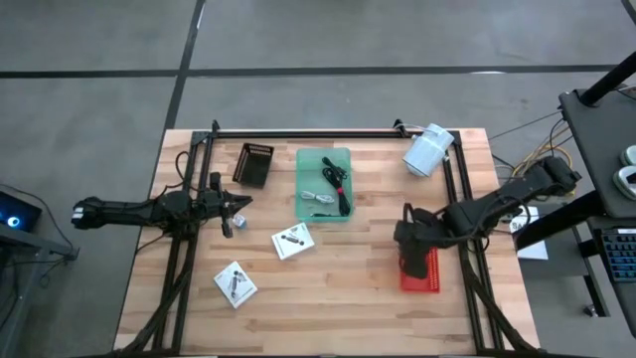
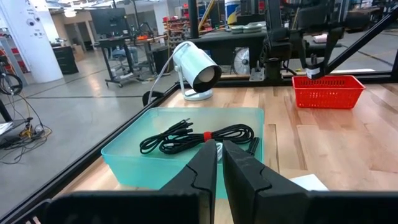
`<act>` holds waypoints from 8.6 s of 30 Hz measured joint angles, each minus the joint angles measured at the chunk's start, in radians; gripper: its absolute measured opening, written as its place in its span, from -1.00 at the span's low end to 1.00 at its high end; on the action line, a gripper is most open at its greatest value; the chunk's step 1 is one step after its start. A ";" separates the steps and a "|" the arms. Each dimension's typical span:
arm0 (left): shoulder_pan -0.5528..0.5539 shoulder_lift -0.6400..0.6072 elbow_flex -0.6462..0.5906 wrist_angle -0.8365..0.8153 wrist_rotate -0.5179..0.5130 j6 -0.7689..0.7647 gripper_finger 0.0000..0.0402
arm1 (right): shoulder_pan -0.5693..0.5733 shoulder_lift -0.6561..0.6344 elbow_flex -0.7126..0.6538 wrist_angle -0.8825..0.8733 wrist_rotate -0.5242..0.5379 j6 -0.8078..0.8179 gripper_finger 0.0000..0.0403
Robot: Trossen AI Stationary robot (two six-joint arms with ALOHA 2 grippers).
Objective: Pick and place items into bin
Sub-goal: Put the black charger adapter into the red bin, then put the top white card reader box into the black bin
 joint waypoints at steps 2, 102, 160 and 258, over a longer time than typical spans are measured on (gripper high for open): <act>0.000 0.000 0.000 0.000 0.000 0.000 -0.95 | 0.030 0.000 0.000 -0.043 0.007 0.064 -0.14; 0.000 0.000 0.000 0.000 0.002 0.000 -0.95 | -0.428 -0.195 -0.814 2.092 -0.097 -1.219 -0.34; 0.000 0.792 0.325 0.380 0.072 -0.308 -0.08 | -0.429 -0.193 -0.801 2.032 -0.027 -1.272 -0.48; 0.001 1.434 0.670 -0.126 0.130 -0.523 -0.08 | -0.430 -0.194 -0.801 2.003 -0.027 -1.277 -0.58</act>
